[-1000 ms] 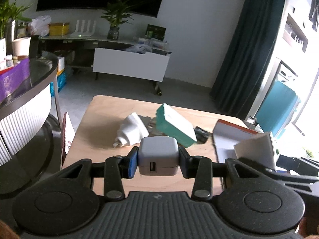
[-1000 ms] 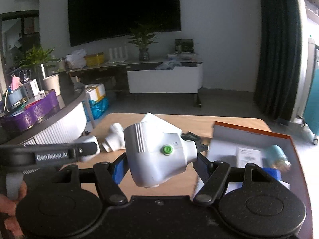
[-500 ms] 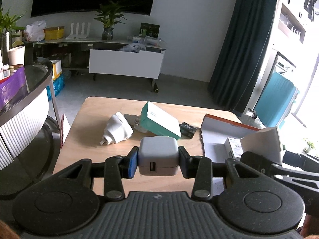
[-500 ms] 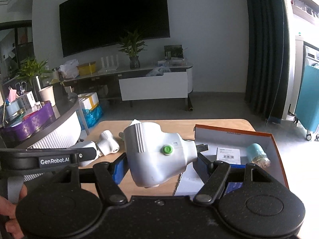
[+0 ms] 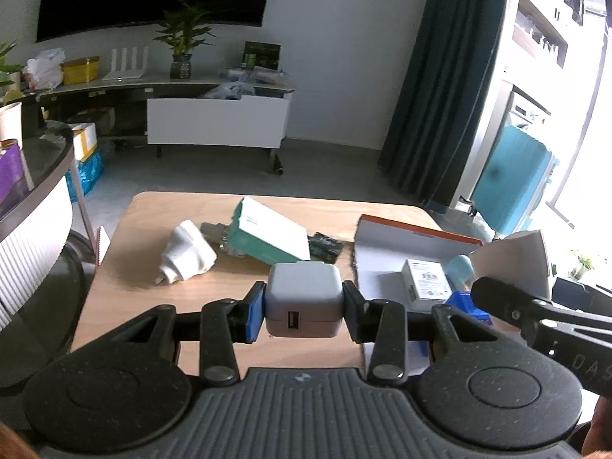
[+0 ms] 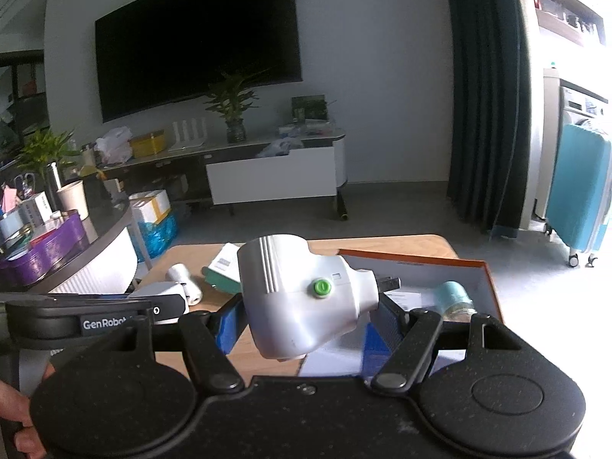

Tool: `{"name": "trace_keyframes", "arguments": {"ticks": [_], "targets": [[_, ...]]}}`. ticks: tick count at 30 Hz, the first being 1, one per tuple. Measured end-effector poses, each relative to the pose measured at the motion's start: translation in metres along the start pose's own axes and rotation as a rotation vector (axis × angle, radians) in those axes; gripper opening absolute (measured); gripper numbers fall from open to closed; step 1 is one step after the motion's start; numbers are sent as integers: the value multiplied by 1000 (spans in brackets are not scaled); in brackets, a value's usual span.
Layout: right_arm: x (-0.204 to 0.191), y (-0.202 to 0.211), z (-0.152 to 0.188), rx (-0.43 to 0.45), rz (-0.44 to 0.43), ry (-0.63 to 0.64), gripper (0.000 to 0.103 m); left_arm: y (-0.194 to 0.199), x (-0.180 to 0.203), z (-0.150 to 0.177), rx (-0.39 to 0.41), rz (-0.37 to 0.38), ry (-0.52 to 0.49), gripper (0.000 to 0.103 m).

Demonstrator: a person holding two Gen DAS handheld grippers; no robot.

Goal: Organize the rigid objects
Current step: 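Carry the charger and the plug adapter over the tray with both grippers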

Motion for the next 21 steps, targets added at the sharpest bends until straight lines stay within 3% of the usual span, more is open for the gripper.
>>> {"name": "trace_keyframes", "arguments": {"ticks": [21], "targets": [[54,15,-8,39,110,-43,83,-16,49,1,-20,95,-42,41]]}}
Point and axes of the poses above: each gripper's, at about its wrist camera, not at the fingertips, and y roughly against the way its jaws point, x to its right, z to its underside, the point moved 7 cm from there along -y, roughly the way its jaws point, and after that the axes turned 12 degrees about x, right-handed, at the moved point
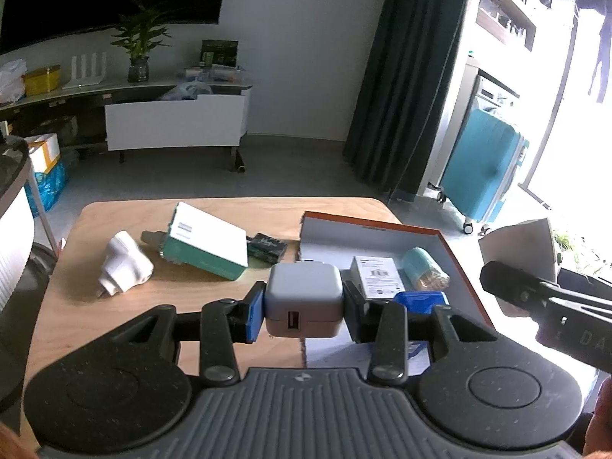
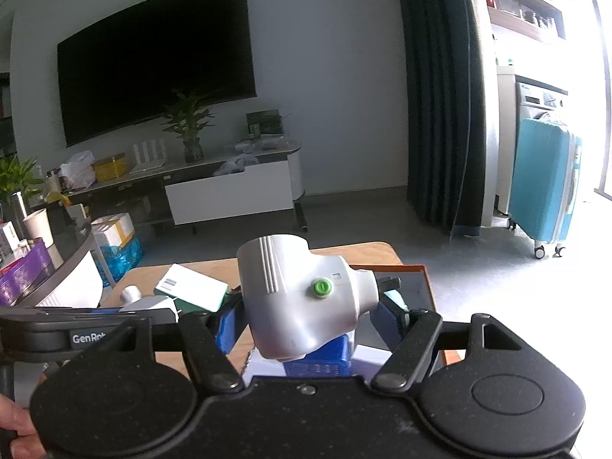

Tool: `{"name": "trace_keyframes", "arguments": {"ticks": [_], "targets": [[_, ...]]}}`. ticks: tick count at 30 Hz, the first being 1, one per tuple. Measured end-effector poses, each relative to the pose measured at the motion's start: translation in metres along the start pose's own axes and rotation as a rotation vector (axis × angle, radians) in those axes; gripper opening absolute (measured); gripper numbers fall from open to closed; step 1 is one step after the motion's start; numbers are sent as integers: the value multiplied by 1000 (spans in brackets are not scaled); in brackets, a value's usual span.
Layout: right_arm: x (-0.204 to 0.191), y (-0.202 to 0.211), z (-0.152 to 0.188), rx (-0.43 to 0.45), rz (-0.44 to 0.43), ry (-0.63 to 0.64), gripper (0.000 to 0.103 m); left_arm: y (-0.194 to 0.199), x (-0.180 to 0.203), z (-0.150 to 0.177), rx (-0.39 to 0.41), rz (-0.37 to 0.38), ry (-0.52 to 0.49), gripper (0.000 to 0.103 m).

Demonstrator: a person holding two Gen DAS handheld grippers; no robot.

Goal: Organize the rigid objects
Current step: 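Carry the charger and the plug adapter over the tray with both grippers, then lower the plug adapter into the tray and open the right gripper while the left gripper lowers the charger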

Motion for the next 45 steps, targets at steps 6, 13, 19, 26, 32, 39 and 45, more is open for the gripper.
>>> {"name": "trace_keyframes", "arguments": {"ticks": [6,13,19,26,32,39,45], "targets": [[10,-1,-1,3,23,-3,83,-6,13,0,-4,25,-11,42],[22,-3,-2,8,52,-14,83,-12,28,-1,-2,52,-33,42],[31,-3,-3,11,69,-23,83,-18,36,0,-5,68,-40,42],[37,-5,-3,9,82,-27,83,-23,45,2,-15,85,-48,42],[37,-8,-3,15,93,-28,83,-26,54,2,-18,102,-61,42],[41,-9,-3,20,107,-31,84,-31,64,3,-21,120,-77,42],[42,-13,-1,18,121,-36,84,-35,72,5,-29,131,-87,42]]}}
Point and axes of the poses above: each gripper's, at about its wrist camera, not at the fingertips, and y roughly against the way its jaws point, x to its right, z to its underside, the point moved 7 cm from there along -y, roughly the way its jaws point, and after that the axes turned 12 degrees about x, right-handed, at the moved point
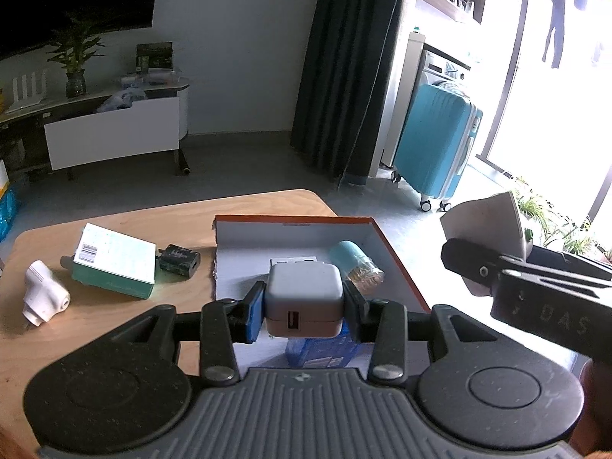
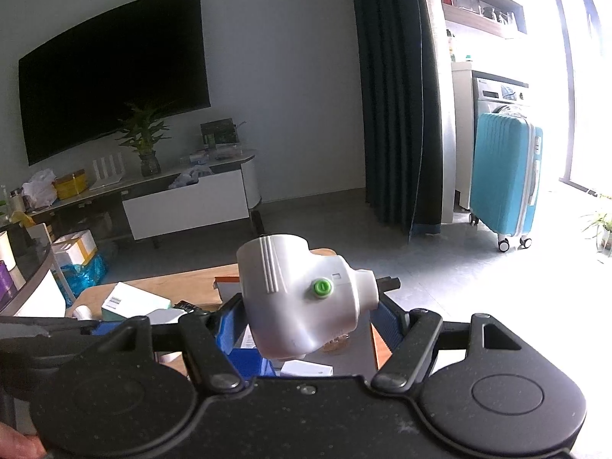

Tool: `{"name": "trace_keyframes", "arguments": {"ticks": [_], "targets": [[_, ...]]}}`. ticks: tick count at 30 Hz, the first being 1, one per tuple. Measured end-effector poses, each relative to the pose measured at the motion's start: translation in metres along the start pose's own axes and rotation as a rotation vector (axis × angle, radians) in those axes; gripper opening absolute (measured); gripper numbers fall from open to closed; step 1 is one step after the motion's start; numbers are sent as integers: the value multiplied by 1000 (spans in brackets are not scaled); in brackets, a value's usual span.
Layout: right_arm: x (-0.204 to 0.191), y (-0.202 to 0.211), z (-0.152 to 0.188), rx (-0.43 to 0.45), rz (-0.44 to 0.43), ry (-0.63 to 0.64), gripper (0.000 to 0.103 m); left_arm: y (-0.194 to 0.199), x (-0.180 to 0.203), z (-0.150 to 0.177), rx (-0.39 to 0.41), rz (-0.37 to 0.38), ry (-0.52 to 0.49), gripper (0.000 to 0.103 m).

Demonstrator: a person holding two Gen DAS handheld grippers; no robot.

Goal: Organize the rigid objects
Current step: 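Lower the plug adapter into the tray and open the right gripper while the left gripper lowers the charger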

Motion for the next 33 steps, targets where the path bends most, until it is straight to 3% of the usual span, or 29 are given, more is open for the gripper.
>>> {"name": "trace_keyframes", "arguments": {"ticks": [33], "targets": [[9,-17,6,-19,25,-11,84,-27,16,0,-33,28,-4,42]]}}
Point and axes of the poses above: each gripper's, at about its wrist camera, not at the fingertips, and y roughly against the way its jaws point, x to its right, z to its underside, the point moved 7 cm from there along -y, roughly the way its jaws point, and after that the axes turned 12 degrees about x, right-handed, at the moved point
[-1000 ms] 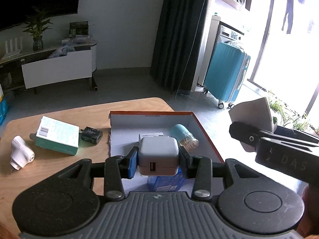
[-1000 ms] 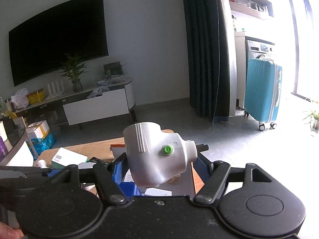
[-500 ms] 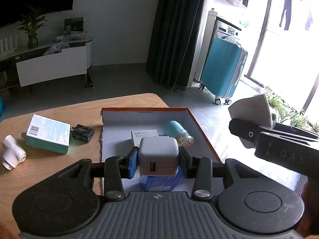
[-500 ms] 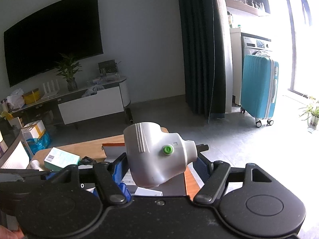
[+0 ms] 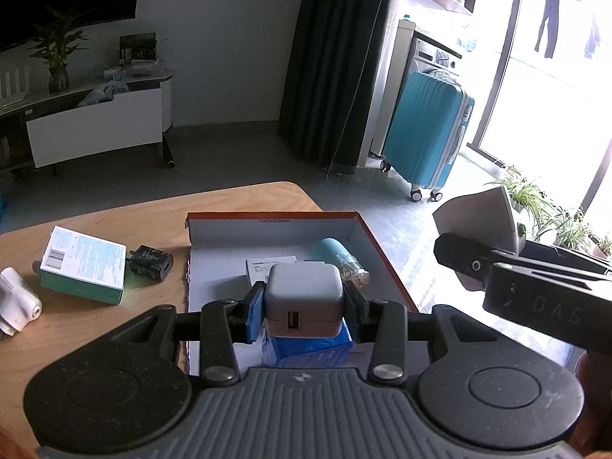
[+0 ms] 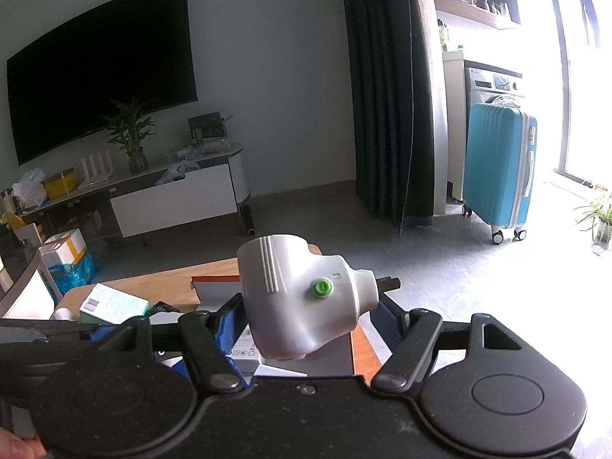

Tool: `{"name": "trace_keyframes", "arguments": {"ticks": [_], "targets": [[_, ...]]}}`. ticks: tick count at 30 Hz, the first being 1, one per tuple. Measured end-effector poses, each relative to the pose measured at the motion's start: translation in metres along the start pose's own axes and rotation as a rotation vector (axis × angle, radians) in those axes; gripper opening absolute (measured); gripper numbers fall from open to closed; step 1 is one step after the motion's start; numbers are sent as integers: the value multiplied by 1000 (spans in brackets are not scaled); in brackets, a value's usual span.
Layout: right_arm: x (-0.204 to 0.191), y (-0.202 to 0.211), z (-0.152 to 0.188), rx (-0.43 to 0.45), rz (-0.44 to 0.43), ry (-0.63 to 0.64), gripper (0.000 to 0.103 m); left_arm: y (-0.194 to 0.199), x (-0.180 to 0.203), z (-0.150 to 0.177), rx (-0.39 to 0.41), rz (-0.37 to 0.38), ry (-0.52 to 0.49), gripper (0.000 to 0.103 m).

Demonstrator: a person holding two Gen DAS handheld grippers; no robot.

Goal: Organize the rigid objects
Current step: 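Lower the plug adapter into the tray and open the right gripper while the left gripper lowers the charger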

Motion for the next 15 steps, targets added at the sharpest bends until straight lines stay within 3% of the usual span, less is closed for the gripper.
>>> {"name": "trace_keyframes", "arguments": {"ticks": [15], "targets": [[4,-21,2,-22,-22,12,84,-16,6,-6,-14,13,-10,42]]}}
Point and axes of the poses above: each gripper's, at about its wrist camera, not at the fingertips, and y roughly against the way its jaws point, x to its right, z to its underside, the point moved 7 cm from there along -y, roughly the way its jaws point, and after that the axes turned 12 degrees about x, right-handed, at the moved point
